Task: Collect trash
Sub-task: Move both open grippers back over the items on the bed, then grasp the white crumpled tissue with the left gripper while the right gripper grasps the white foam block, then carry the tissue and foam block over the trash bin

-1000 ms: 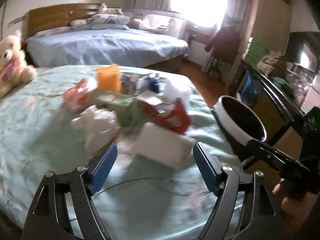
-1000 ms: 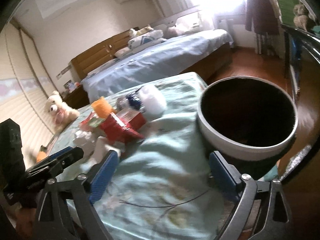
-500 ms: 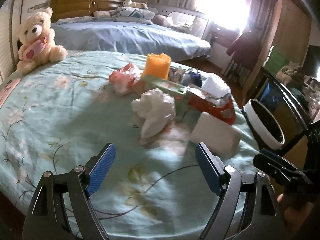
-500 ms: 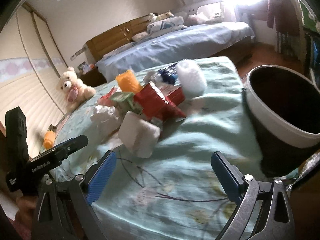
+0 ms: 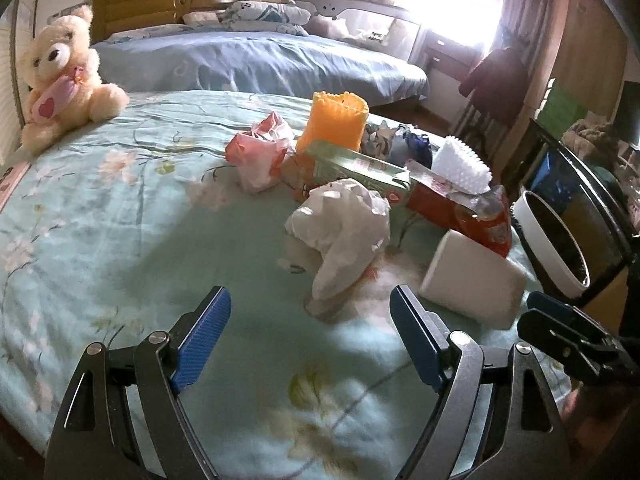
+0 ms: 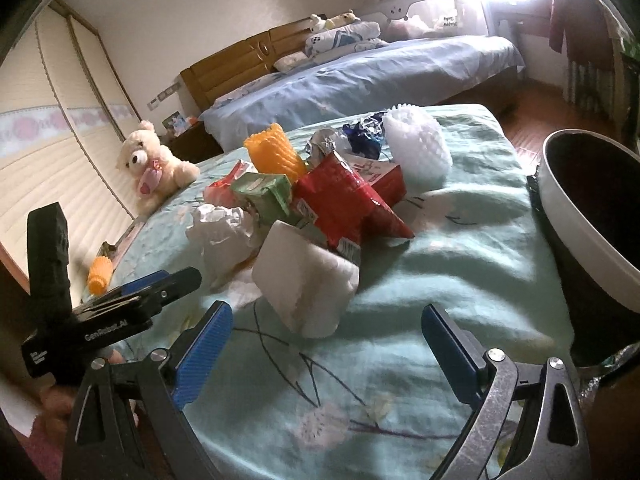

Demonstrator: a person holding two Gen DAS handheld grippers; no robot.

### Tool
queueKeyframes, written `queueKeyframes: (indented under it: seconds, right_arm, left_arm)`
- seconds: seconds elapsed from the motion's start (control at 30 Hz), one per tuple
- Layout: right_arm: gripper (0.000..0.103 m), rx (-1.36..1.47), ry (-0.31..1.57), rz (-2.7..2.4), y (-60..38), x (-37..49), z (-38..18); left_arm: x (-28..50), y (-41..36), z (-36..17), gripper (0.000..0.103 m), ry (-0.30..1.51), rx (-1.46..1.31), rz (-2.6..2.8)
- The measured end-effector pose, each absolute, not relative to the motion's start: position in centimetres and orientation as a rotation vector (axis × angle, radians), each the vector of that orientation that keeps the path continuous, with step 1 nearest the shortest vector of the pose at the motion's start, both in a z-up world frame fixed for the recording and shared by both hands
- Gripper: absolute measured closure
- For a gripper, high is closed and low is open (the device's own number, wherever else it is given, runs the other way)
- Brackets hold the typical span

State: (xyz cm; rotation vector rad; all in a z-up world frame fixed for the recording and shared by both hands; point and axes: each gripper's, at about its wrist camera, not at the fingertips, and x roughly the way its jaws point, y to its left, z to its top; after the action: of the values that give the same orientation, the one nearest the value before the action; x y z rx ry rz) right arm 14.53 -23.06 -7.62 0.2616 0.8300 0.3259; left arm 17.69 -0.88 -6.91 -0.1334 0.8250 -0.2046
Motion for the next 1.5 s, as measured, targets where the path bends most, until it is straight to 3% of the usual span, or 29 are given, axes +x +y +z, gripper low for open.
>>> queueKeyframes:
  seconds: [0.13,0.2,0.23,0.27,0.3,0.33,0.53,1.5]
  right_arm:
    - [0.019,0.249,0.843,0.323,-22.7,15.3,-8.0]
    - [0.028,0.264,0.857,0.332,-22.5,15.8,-8.3]
    - [0.032,0.265,0.861,0.335,-22.4,16.0,-8.5]
    - [0.042,0.263,0.869,0.335,-22.3,16.1,-8.7]
    - [0.056,0.262,0.88,0.337,-22.2,16.3,-8.9]
    - [0.061,0.268,0.887,0.344,-22.2,16.3,-9.0]
    - [0.071,0.253,0.864,0.365,-22.3,14.9,-8.2]
    - [0.072,0.319,0.774,0.195,-31.4,9.3,-6.0]
  left_arm:
    - [19.2,-1.1,-7.6,0.023,0.849,-0.157,-0.236]
    - [19.6,-1.4,-7.8,0.037,0.859,-0.152,-0.244]
    - [19.8,-1.6,-8.0,0.053,0.869,-0.153,-0.252]
    - [20.0,-1.8,-8.1,0.07,0.878,-0.154,-0.265]
    - [20.2,-2.0,-8.2,0.078,0.888,-0.156,-0.289]
    - [20.1,-2.2,-8.2,0.082,0.889,-0.15,-0.298]
    - [18.5,-3.3,-7.6,0.084,0.851,-0.099,-0.322]
    - [13.7,-12.7,-5.0,0.085,0.84,-0.023,-0.556]
